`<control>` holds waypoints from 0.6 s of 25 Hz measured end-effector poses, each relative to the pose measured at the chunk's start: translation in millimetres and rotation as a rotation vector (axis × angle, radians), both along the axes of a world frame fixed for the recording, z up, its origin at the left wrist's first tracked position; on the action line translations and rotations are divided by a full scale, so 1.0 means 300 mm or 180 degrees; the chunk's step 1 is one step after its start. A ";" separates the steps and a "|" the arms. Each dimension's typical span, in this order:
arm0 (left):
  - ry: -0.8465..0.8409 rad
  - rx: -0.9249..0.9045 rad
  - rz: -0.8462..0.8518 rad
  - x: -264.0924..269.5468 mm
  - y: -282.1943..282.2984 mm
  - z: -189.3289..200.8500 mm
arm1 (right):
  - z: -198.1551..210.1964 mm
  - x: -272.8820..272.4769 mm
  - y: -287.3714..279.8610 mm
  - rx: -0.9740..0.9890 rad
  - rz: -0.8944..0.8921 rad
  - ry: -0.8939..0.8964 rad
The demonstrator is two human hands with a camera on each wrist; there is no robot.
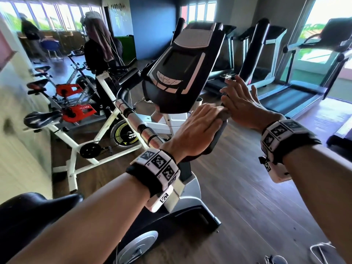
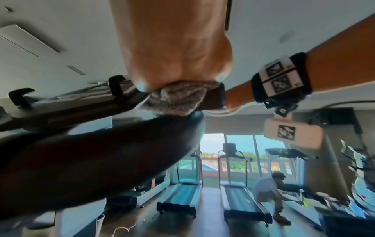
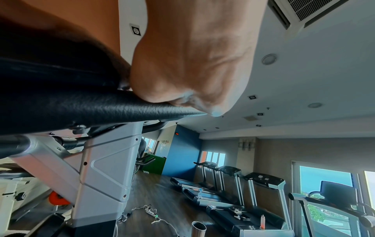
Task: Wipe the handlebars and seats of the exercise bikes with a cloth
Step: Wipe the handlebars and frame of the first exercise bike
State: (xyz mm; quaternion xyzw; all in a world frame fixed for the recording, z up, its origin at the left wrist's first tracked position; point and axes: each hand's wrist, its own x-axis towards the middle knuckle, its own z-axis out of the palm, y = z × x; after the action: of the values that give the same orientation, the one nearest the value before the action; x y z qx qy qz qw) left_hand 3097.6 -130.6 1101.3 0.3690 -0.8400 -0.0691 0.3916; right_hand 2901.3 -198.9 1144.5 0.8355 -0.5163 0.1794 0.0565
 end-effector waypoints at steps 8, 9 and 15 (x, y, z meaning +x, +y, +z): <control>-0.0179 -0.0011 0.0231 0.005 0.066 -0.031 | 0.000 0.005 0.004 0.0051 -0.0060 -0.0240; -0.0154 0.0290 0.0323 -0.006 0.042 -0.013 | -0.001 0.007 0.003 0.0023 -0.0058 -0.0264; -0.0307 -0.0003 0.0425 -0.049 0.089 -0.012 | 0.001 0.014 0.006 0.0101 -0.0056 -0.0298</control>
State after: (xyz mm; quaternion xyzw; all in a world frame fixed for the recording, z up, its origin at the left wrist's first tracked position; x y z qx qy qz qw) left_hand 3082.8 -103.8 1097.6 0.4269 -0.8315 -0.0245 0.3546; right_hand 2905.4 -197.1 1144.8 0.8224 -0.5286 0.2095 0.0206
